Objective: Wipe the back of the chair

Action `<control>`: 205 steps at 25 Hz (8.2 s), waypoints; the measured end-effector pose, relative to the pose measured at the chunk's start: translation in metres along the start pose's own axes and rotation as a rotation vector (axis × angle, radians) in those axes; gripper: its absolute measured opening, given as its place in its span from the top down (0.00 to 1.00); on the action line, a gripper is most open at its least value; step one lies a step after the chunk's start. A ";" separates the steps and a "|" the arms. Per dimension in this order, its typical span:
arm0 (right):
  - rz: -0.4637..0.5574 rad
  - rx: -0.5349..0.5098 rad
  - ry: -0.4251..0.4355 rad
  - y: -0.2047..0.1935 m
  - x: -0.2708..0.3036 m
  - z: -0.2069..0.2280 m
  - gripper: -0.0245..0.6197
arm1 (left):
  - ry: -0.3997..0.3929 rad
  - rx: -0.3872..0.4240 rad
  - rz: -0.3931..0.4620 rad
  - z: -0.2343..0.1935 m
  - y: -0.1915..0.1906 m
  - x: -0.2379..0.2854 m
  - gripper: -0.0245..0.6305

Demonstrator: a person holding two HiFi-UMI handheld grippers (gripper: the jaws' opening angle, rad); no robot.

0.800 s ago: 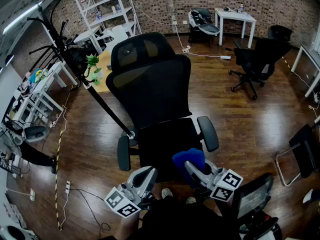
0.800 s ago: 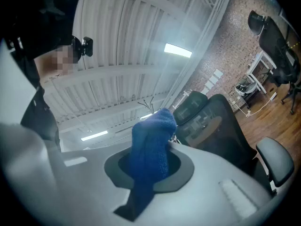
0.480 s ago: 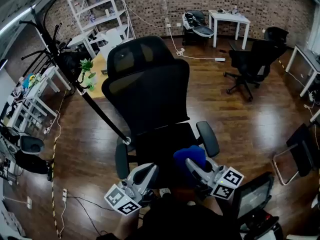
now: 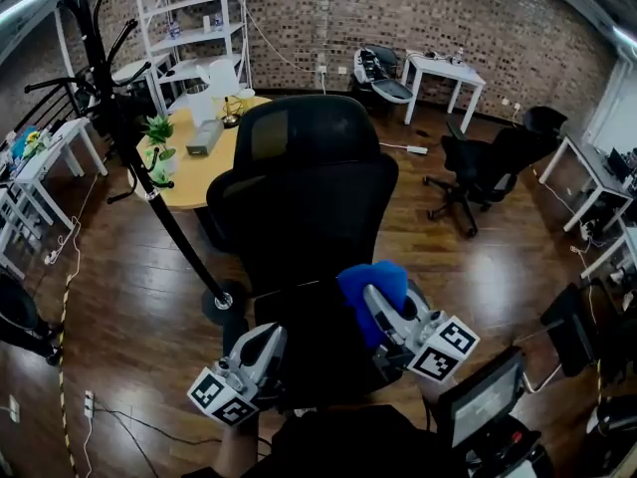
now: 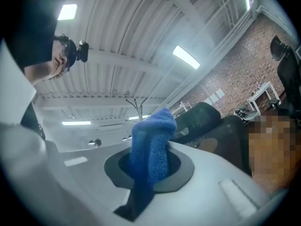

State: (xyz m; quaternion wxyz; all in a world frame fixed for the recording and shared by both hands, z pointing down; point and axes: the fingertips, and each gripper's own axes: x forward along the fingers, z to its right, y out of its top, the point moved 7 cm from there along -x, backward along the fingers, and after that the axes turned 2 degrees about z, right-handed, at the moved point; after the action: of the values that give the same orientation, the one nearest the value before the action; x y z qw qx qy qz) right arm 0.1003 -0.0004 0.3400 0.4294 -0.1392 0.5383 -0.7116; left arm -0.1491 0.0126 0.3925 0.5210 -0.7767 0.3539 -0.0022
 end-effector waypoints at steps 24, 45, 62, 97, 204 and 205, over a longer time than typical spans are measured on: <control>-0.019 0.063 0.173 0.072 0.398 0.063 0.91 | 0.400 0.146 0.204 -0.023 0.049 -0.091 0.96; 0.021 -0.233 -0.587 0.160 0.224 0.247 0.91 | 0.118 0.059 0.046 -0.049 0.027 0.002 0.96; 0.080 -0.504 -0.627 0.090 0.234 0.213 0.91 | 0.167 0.038 0.007 -0.049 0.029 -0.025 0.96; -0.343 -0.482 -0.005 -0.123 0.350 0.140 0.91 | 0.442 0.141 0.053 -0.016 0.035 -0.087 0.96; -0.558 -0.279 -0.961 -0.163 0.022 0.388 0.91 | 0.199 -0.033 -0.219 -0.051 -0.036 0.022 0.96; -0.571 -0.266 -0.942 -0.176 0.030 0.382 0.91 | 0.210 -0.029 -0.216 -0.052 -0.035 0.018 0.96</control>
State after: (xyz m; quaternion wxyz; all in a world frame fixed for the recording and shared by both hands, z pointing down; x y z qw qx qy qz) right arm 0.2531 -0.2611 0.6335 0.3925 -0.6346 0.3146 -0.5867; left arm -0.1360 -0.0323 0.4386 0.4665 -0.8132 0.3208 -0.1344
